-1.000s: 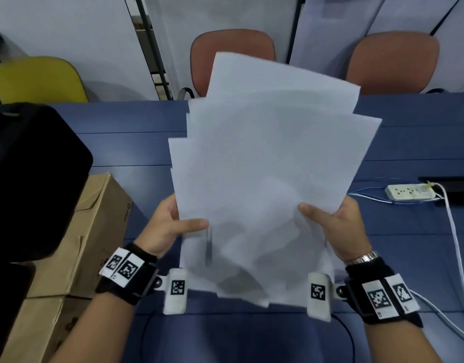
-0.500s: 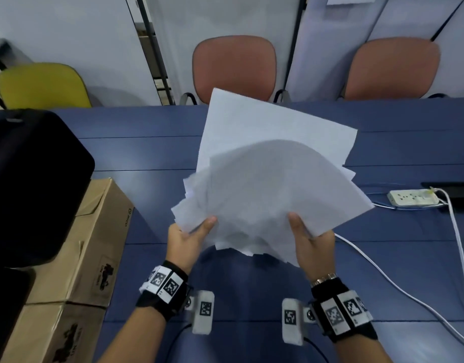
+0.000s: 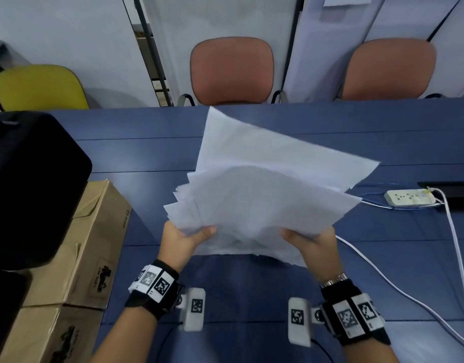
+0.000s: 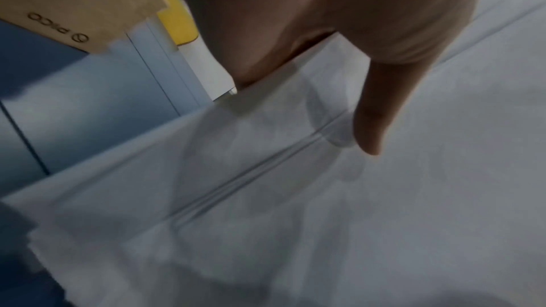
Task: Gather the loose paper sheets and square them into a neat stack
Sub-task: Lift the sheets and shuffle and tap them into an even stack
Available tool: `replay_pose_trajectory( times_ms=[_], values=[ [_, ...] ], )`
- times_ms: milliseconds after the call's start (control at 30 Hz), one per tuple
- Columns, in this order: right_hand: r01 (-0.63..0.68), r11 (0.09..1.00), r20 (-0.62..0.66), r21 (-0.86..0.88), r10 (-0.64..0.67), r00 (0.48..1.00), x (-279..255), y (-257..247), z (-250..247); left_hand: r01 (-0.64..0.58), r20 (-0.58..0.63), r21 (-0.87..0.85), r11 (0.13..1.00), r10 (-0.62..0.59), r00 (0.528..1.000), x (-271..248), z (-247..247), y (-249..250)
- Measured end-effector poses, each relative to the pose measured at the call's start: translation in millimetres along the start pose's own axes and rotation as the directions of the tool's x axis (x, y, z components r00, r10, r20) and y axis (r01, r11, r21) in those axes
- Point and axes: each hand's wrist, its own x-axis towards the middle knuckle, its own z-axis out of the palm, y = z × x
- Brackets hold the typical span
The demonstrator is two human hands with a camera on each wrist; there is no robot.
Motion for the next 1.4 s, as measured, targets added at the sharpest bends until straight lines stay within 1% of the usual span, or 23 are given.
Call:
replay_pose_trajectory(
  times_ms=[100, 200, 267, 300, 367, 433, 500, 600, 633, 667, 733, 767, 833, 900, 967, 1033, 1100, 1167, 1233, 1300, 1333, 1367, 1400],
  values=[
    [-0.025, 0.999, 0.051, -0.032, 0.027, 0.998, 2, -3, 1, 0.011, 0.031, 0.018, 1.000, -0.011, 0.999, 2, -2, -2],
    [0.029, 0.999, 0.094, 0.035, -0.032, 0.995, 1, -13, 3, -0.010, 0.075, 0.000, 1.000, 0.010, 0.997, 2, 0, 7],
    [0.065, 0.998, 0.137, 0.024, -0.067, 0.988, 3, -12, -1, -0.013, 0.112, -0.011, 1.000, 0.014, 0.994, 3, -2, 7],
    [0.060, 0.998, 0.143, 0.003, -0.059, 0.988, 6, -8, -4, -0.006, 0.133, -0.015, 1.000, 0.008, 0.991, 4, -5, 6],
    [0.004, 1.000, 0.108, -0.027, -0.001, 0.994, 10, 1, -7, 0.020, 0.131, 0.010, 1.000, -0.021, 0.991, 4, -7, 4],
    [-0.015, 1.000, 0.064, -0.027, 0.017, 0.998, 12, 5, -4, -0.015, 0.111, 0.036, 0.999, 0.011, 0.994, 4, -2, 7],
    [0.028, 1.000, 0.028, 0.007, -0.028, 0.999, 12, 0, 1, -0.060, 0.097, 0.009, 0.998, 0.059, 0.994, 3, 6, 15],
    [0.099, 0.987, 0.008, 0.128, -0.101, 0.995, 9, -10, -3, -0.106, 0.068, -0.068, 0.992, 0.111, 0.992, 5, 6, 24],
    [0.098, 0.984, 0.022, 0.146, -0.102, 0.995, 9, -9, -7, -0.096, 0.074, -0.069, 0.993, 0.101, 0.992, 6, 1, 22],
    [0.072, 0.989, 0.041, 0.130, -0.078, 0.996, 10, -5, -10, -0.058, 0.091, -0.049, 0.997, 0.062, 0.994, 8, -5, 17],
    [-0.037, 0.997, 0.070, 0.067, 0.033, 0.997, 13, 10, -12, 0.026, 0.151, 0.036, 0.999, -0.032, 0.988, 11, -11, 0],
    [-0.086, 0.995, 0.080, 0.043, 0.083, 0.993, 15, 17, -11, 0.060, 0.151, 0.071, 0.996, -0.070, 0.986, 11, -12, -8],
    [-0.127, 0.992, 0.096, 0.016, 0.125, 0.988, 14, 23, -4, 0.105, 0.122, 0.076, 0.992, -0.114, 0.986, 9, -6, -16],
    [-0.085, 0.995, 0.061, 0.056, 0.082, 0.995, 13, 17, 1, 0.096, 0.089, 0.025, 0.995, -0.098, 0.991, 8, 2, -10],
    [0.003, 0.993, 0.016, 0.114, -0.005, 1.000, 12, 9, -2, 0.066, 0.076, -0.044, 0.997, -0.063, 0.995, 11, 3, 0],
    [0.043, 0.993, 0.023, 0.112, -0.046, 0.999, 14, 9, -11, 0.061, 0.090, -0.056, 0.997, -0.056, 0.994, 16, -3, 2],
    [-0.016, 1.000, 0.092, 0.020, 0.014, 0.996, 17, 15, -13, 0.084, 0.121, 0.037, 0.996, -0.088, 0.989, 19, -7, -5],
    [-0.050, 0.996, 0.117, -0.076, 0.059, 0.991, 18, 20, -7, 0.073, 0.103, 0.131, 0.989, -0.087, 0.991, 17, -2, -8],
    [-0.042, 0.997, 0.069, -0.067, 0.047, 0.997, 18, 15, 0, 0.057, 0.067, 0.105, 0.993, -0.065, 0.996, 17, 4, -7],
    [-0.008, 1.000, 0.003, -0.010, 0.008, 1.000, 18, 11, -4, 0.052, 0.059, 0.042, 0.998, -0.055, 0.997, 20, 3, -4],
    [0.002, 1.000, 0.002, 0.005, -0.002, 1.000, 17, 11, -8, 0.037, 0.064, 0.031, 0.999, -0.039, 0.997, 21, -1, -4],
    [-0.001, 1.000, 0.031, 0.017, 0.000, 1.000, 17, 13, -12, 0.024, 0.090, 0.049, 0.999, -0.028, 0.996, 21, -4, -5],
    [-0.037, 0.999, 0.074, 0.009, 0.036, 0.997, 16, 17, -16, 0.042, 0.122, 0.082, 0.996, -0.052, 0.991, 20, -6, -9]
  ],
)
